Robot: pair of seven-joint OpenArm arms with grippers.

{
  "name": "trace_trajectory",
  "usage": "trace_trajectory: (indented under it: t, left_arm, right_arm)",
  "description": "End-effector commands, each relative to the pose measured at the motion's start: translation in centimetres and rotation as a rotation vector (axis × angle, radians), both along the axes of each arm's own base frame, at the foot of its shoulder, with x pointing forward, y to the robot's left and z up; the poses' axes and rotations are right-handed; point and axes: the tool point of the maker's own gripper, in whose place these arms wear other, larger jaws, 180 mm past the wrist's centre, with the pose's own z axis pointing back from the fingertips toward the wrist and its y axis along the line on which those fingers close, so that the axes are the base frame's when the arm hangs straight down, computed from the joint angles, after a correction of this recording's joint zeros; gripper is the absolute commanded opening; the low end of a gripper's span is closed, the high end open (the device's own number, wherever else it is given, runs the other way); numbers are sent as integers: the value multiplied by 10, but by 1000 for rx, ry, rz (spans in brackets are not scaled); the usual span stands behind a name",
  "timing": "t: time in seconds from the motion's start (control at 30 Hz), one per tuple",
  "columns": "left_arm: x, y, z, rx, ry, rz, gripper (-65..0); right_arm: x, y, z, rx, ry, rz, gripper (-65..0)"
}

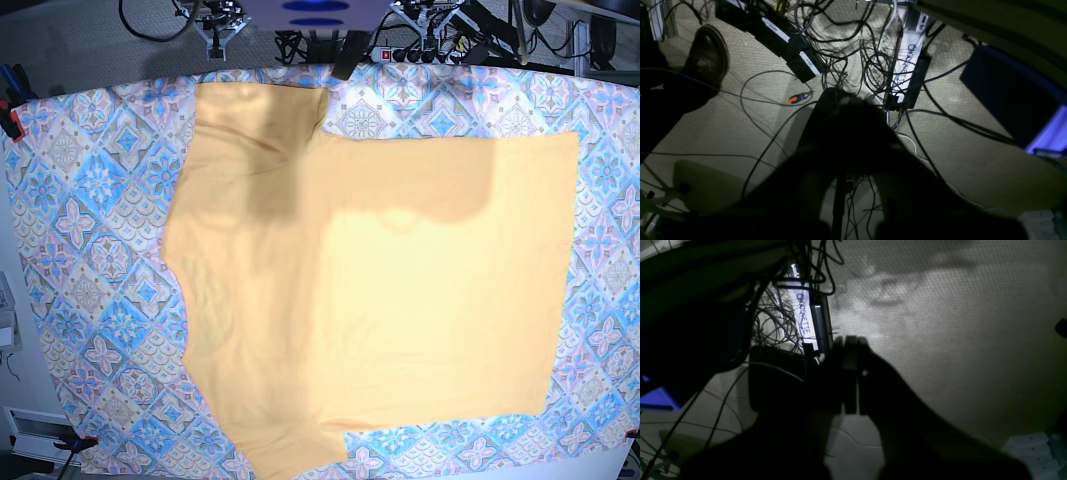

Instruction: Fold the T-shirt properly

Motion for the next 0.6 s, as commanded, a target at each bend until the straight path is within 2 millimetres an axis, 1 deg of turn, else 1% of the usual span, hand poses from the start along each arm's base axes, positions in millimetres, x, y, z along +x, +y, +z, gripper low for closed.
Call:
trace_trajectory:
  t: [0.0,0.1,0.17,0.23,0.57]
  left_arm:
    - [-6,2,1,6,5,4,-650]
    - [-6,3,1,6,5,5,-650]
    - [-10,3,1,6,11,5,-650]
    - [-12,3,2,7,12,5,-650]
    - [-14,3,2,7,15,5,-650]
  right_arm:
    - [-2,-2,0,-4,-1,8,-650]
    - [-3,-2,0,-4,0,8,-650]
    - [-4,-2,0,-4,2,8,-650]
    - [-11,-2,1,-4,11,8,-650]
    - [-11,-2,1,-4,11,8,-650]
